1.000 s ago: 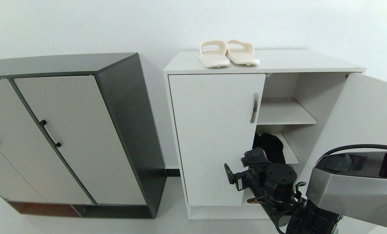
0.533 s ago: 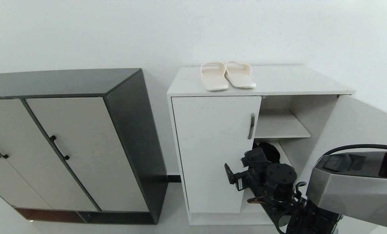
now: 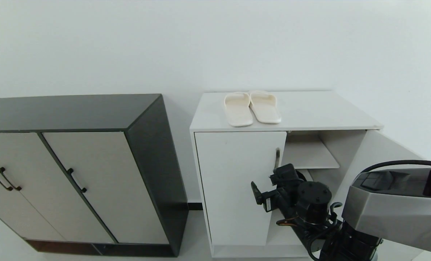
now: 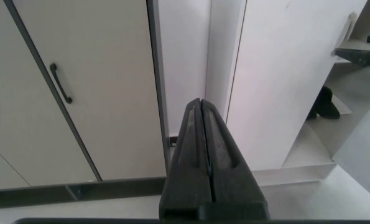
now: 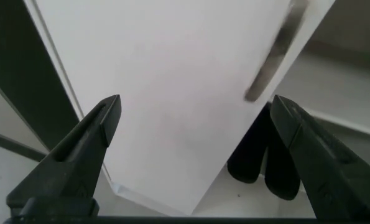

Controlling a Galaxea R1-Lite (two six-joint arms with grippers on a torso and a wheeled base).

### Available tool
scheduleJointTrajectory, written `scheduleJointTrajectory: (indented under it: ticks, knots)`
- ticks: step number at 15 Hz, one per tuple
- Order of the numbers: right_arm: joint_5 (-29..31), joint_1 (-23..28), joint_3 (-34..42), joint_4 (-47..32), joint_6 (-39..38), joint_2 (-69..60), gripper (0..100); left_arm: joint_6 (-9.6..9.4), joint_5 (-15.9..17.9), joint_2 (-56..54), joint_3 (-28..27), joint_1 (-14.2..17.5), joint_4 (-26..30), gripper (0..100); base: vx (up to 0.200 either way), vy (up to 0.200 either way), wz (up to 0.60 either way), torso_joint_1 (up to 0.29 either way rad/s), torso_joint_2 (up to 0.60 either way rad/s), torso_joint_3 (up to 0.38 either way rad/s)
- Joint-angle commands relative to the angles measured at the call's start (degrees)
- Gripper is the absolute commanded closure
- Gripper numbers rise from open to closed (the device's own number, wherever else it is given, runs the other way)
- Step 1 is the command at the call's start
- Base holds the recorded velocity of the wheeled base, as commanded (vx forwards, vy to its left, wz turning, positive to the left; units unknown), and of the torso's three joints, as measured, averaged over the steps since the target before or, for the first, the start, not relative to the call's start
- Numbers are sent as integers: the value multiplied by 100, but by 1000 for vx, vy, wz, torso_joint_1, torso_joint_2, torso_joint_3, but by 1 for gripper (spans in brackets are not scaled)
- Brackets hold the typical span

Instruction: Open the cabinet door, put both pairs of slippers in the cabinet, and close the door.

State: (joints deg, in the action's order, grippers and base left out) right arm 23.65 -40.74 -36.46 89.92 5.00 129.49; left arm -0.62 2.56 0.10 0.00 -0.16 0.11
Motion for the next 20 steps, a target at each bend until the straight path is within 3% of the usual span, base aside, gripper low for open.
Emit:
scheduleJointTrajectory:
  ticks: [1, 7, 12, 15, 20]
  knots:
    - [-1, -4, 8, 8, 1, -11, 0, 1, -1, 8, 0, -2, -2, 100, 0, 0, 0, 207, -525, -325]
    - [-27, -4, 51, 8, 159, 24, 0, 1, -1, 8, 0, -2, -2, 100, 0, 0, 0, 224, -538, -308]
    - [-10, -66, -124, 8, 775, -64, 0, 1, -1, 8, 0, -2, -2, 100, 0, 0, 0, 47, -106, -59]
    - [448, -233, -590, -1389, 704, -987, 0, -17, -1, 8, 0, -2, -2, 100, 0, 0, 0, 0, 0, 0]
    - [1028, -338, -2805, -5125, -799, -1734, 0, -35, 16, 8, 0, -2, -2, 100, 0, 0, 0, 0, 0, 0]
